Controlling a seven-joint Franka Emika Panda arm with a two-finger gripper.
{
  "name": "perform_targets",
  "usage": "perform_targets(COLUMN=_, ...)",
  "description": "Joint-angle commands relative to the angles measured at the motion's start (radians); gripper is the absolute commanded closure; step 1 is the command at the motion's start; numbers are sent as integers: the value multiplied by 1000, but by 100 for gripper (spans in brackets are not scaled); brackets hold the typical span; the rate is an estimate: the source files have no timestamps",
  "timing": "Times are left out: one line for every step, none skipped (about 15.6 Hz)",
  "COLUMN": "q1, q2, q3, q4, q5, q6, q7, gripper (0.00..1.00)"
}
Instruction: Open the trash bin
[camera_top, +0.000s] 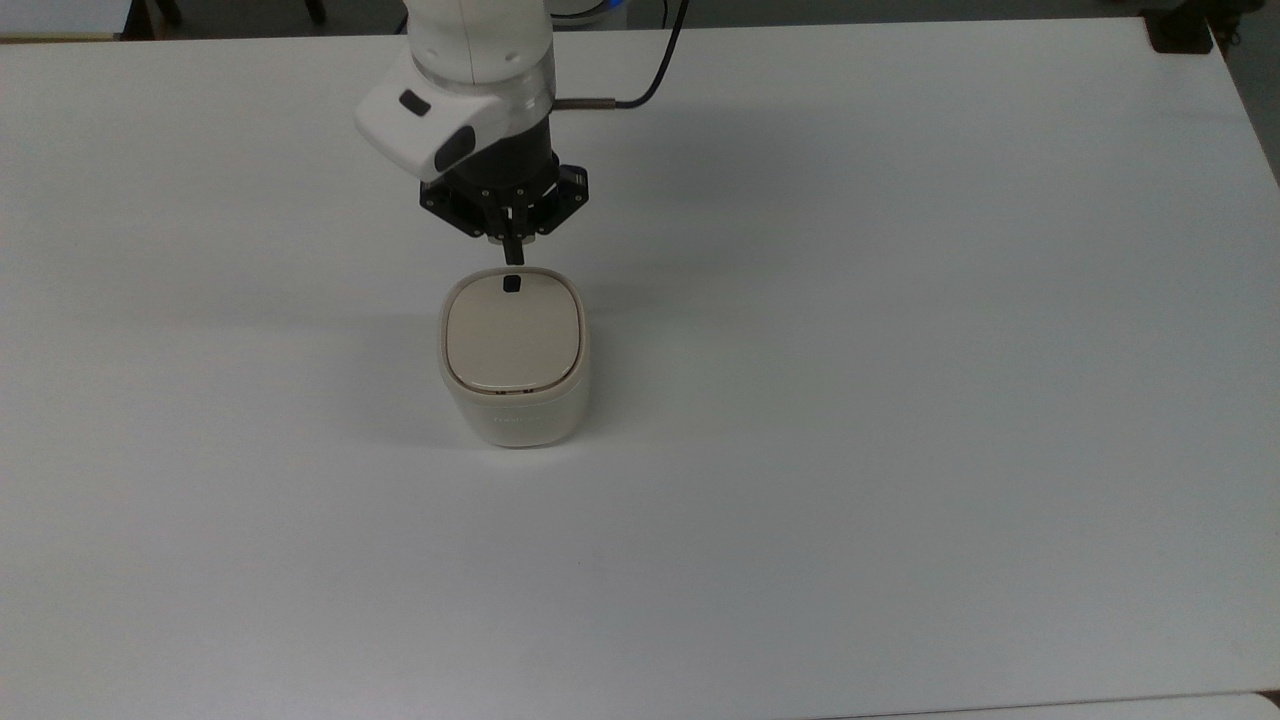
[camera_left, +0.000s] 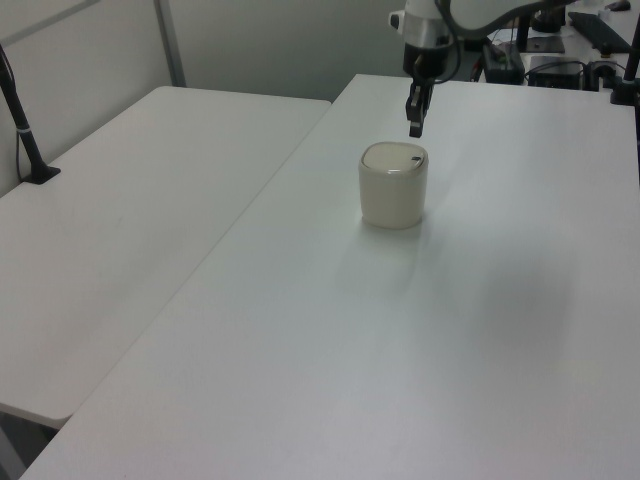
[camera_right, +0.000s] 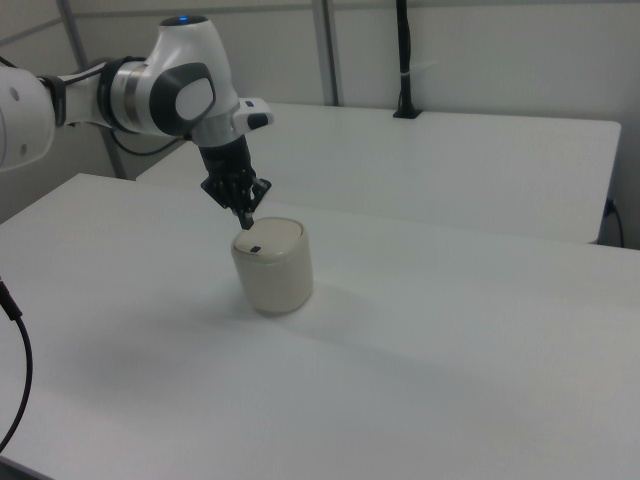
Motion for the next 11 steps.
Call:
perform_targets(q1=7, q2=18, q3=-10, q4=-8, q5=2, q6=25, q7=-67, gripper=100)
perform_targets(q1=7, q2=28, q3=-10, q4=-9, q5=2, q6=25, q7=-68, gripper=100)
perform_targets(q1=7, q2=35, q3=-10, q4=-9, q5=2, q6=25, q7=-68, gripper=100)
perform_targets(q1=7, q2=42, q3=-10, q4=-9, q5=2, q6=25, q7=-68, gripper=100)
perform_targets(q1=7, q2=45, q3=-10, q4=-11, q5=2, q6=25, q7=-68, gripper=100)
perform_targets(q1=8, q2=50, q3=-10, q4=-11, q5=2, q6=25, q7=-68, gripper=100)
perform_targets(q1=10, q2=55, q3=-10, q4=-9, q5=0, q6=25, q7=-68, gripper=100)
perform_targets(q1=10, q2=55, q3=-10, q4=-9, q5=0, q6=25, q7=-68, gripper=100)
perform_targets(q1=10, q2=55, q3=-10, q4=-9, q5=0, q6=25, q7=-68, gripper=100)
perform_targets(q1=10, q2=55, q3=-10, q4=-11, q5=0, q6=25, q7=-70, gripper=100)
perform_targets(q1=10, q2=56, q3=-10, q4=-11, q5=0, q6=25, q7=-70, gripper=100)
